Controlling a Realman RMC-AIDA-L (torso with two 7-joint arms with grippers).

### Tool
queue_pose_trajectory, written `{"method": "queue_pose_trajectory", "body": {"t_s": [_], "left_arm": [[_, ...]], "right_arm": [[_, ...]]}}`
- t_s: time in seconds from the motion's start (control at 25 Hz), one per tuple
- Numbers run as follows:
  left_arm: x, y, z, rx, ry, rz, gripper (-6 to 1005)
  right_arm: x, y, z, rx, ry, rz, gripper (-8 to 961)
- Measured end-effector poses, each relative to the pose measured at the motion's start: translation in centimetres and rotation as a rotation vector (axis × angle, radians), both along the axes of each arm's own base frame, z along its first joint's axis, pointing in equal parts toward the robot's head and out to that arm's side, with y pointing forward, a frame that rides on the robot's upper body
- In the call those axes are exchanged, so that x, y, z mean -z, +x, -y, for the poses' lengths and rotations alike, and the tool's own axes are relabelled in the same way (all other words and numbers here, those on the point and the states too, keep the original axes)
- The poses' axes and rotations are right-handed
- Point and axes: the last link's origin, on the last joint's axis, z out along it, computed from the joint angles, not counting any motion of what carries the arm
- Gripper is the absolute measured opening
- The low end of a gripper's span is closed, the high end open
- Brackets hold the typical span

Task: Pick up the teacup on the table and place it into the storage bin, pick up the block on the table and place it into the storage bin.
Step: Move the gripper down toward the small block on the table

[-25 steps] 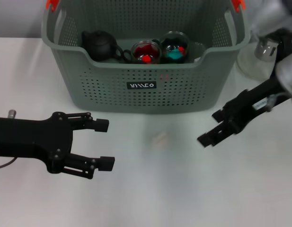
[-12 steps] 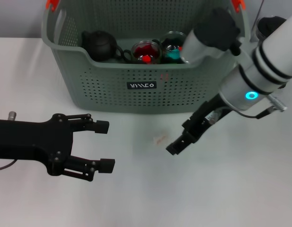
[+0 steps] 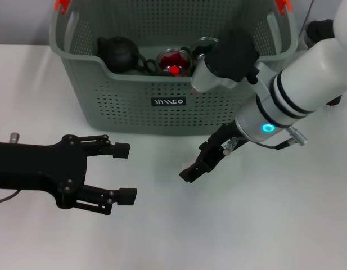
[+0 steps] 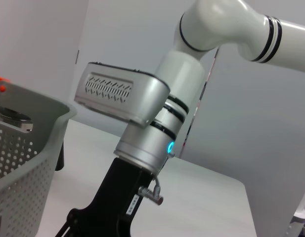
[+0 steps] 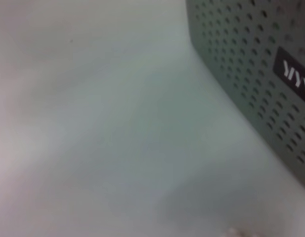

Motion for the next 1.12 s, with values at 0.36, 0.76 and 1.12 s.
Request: {"method": "queue_pose_trajectory", "body": {"t_s": [0.36,0.76,1.12], "left_arm": [[0.0,0.0,0.0,0.004,0.004,0.003,950],[0.0,0.0,0.0,0.004,0.004,0.006,950],[0.1,-0.1,0.0,0.004,0.005,0.006,950]], "right_arm": [[1.0,0.5,-0.4,-0.018,0.05,0.011,912],[2.4,0.8,-0.2,-0.036,0.076,0.024,914],[2.7,1.2,-0.3,-0.034,0.103,0.023,804]]}}
